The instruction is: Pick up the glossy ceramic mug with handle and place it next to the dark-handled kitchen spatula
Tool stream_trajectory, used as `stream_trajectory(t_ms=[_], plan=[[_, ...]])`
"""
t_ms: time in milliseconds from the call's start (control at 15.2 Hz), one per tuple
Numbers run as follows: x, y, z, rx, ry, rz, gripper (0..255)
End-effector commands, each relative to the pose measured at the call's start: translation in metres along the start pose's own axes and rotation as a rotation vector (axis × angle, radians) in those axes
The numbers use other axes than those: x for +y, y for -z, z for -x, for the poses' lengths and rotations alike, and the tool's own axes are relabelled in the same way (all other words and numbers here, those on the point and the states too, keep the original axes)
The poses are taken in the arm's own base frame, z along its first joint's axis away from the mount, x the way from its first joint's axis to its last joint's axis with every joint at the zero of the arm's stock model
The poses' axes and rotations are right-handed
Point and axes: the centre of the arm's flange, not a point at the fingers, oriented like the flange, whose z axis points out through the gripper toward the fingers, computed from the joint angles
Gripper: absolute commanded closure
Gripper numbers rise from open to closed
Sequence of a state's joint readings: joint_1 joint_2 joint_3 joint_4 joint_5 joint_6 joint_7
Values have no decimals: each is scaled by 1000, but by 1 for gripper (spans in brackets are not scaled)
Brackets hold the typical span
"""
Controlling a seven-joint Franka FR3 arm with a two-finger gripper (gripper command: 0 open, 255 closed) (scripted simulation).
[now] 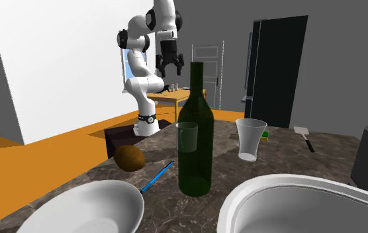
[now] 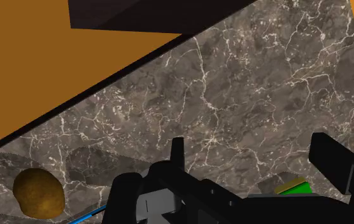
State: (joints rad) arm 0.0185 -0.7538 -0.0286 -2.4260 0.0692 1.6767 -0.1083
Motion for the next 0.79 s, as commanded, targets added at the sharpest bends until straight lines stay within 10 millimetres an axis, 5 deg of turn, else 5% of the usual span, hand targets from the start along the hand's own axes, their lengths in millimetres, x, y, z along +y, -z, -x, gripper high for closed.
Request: stream_trajectory(t_ms=[0,726], plan=[[0,0,0,0,0,0,0],[24,-91,-97,71,64,76,0]])
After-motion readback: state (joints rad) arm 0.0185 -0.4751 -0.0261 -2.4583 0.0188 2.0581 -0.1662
